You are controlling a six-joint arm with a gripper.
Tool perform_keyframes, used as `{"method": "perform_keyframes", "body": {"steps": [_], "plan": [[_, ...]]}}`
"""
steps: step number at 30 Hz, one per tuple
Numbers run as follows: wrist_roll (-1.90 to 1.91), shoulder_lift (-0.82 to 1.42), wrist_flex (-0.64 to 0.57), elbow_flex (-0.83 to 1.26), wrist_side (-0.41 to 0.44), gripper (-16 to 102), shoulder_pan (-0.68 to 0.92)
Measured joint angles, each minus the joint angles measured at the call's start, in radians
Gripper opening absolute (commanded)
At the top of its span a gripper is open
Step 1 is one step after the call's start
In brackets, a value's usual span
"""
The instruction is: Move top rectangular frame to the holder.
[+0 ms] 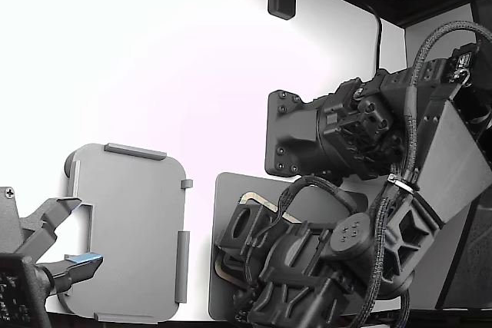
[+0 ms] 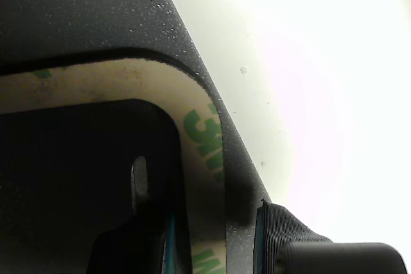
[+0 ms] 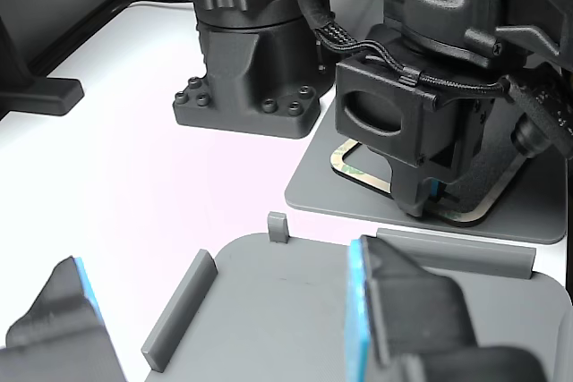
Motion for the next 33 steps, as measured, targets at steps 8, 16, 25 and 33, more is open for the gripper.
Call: {"method": "perform_keyframes", "body": {"steps": [8,16,25,33], "plan": [[-0.009,-0.005,-0.005,0.0,0.0,40,-0.003],[-0.011,-0.005,-0.003,0.0,0.0,28,-0.006],[0.014,-0.006,0.008,-0.002,0.023,-11,-0.009],[0.025,-0.006,0.087,-0.087,0.028,-11,-0.012]]}}
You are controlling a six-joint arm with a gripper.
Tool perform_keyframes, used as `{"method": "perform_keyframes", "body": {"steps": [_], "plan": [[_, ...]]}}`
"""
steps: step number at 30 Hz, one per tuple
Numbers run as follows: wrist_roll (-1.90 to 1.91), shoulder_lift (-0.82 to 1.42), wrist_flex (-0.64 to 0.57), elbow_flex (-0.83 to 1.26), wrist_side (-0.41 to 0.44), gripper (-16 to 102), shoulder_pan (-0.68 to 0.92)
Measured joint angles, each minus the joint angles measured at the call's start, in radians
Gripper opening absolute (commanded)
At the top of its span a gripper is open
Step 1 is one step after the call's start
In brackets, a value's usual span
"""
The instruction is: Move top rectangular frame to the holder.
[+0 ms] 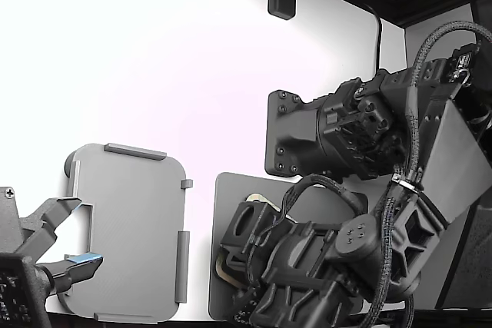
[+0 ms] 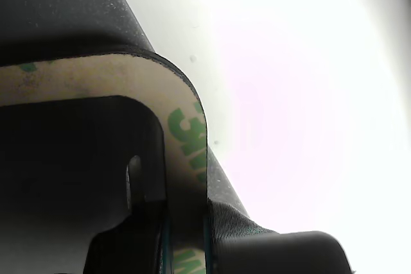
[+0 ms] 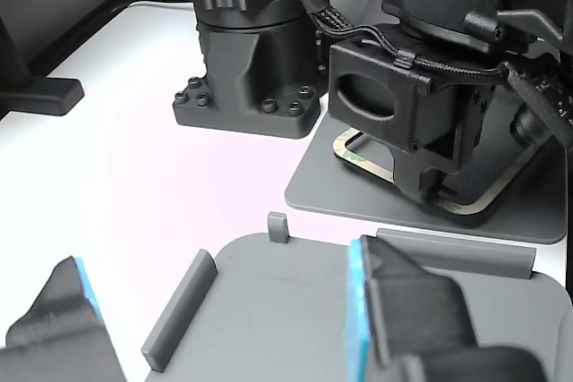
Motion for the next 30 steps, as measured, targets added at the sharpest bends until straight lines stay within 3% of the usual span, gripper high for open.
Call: {"method": "perform_keyframes", "body": {"steps": [10,14,21,30], "plan": [[0.066,0.002,0.285,-0.31,0.014,-11,-0.091],[0.126,0.031,0.287,-0.387,0.011,-11,-0.14],[0.373,0.04,0.287,-0.476,0.138,-11,-0.195],[0.505,-0.075,0.287,-0.629,0.12,-11,-0.344]]}}
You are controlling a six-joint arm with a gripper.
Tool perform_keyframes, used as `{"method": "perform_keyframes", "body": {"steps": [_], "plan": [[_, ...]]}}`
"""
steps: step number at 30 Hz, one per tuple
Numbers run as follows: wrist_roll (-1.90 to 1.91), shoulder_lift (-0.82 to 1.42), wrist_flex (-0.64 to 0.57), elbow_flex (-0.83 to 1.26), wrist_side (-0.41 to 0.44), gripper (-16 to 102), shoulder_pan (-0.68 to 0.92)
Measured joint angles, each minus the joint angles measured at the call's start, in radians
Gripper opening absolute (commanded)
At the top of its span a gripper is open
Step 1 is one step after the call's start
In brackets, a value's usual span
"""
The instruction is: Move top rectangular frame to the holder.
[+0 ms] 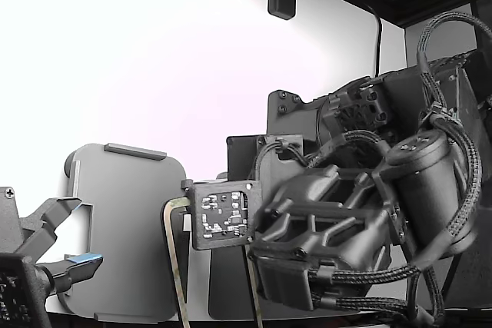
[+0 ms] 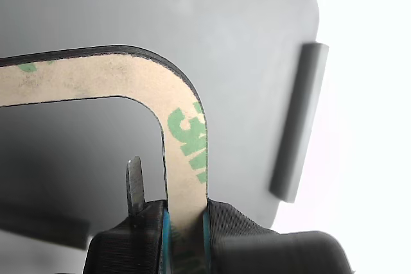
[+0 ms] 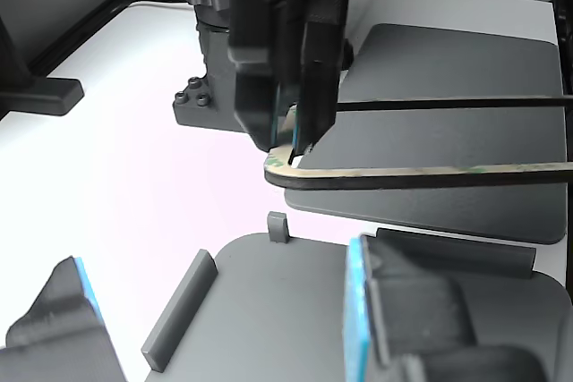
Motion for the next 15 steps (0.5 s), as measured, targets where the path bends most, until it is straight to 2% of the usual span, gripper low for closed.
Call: {"method": "perform_keyframes", "body": {"steps": [5,15], "plan": [[-0.003,-0.067,0.0,-0.064,-0.037,-11,-0.071],[0.049,-0.199,0.0,-0.144,0.005,-11,-0.137]]}}
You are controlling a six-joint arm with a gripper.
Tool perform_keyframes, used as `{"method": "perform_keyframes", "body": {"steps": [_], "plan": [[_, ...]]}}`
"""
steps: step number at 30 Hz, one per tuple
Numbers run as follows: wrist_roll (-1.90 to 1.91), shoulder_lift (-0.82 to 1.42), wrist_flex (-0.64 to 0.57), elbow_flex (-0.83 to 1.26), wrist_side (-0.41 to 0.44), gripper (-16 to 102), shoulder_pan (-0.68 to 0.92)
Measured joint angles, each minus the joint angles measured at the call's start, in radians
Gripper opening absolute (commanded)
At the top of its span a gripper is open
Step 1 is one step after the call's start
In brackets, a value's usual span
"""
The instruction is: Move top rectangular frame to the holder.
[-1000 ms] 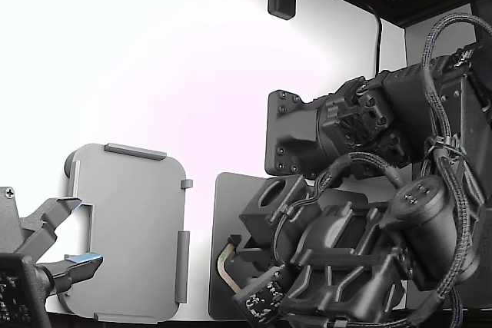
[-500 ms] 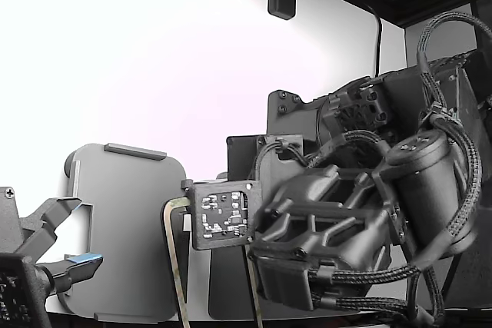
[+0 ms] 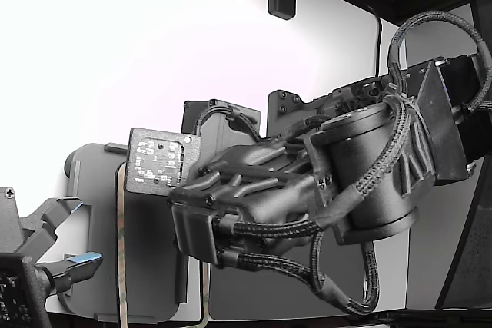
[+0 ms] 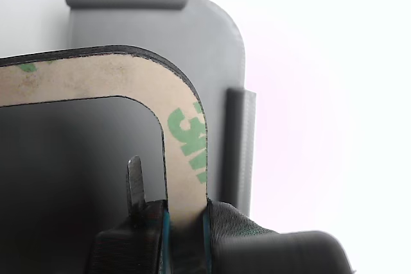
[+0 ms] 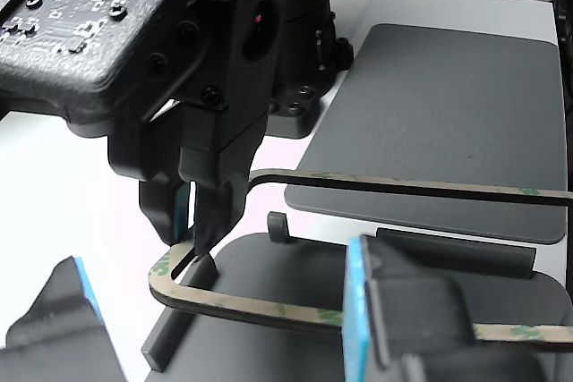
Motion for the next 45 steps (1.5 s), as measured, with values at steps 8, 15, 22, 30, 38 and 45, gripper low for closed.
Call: {"method": "perform_keyframes", "body": {"steps": [8,15,22,30,38,45], "plan": [[0.026,-0.089,0.0,-0.089,-0.011,-11,-0.032],[0.014,-0.121,0.0,-0.1,-0.017,-11,-0.046],[0.018,-0.124,0.0,-0.094,-0.011,-11,-0.051],[0.017,-0.126,0.0,-0.072,-0.006,-11,-0.051],[0.023,-0.141,0.0,-0.071,-0.002,-11,-0.052],[0.031,-0.15,0.0,-0.071,0.008,-11,-0.061]]}}
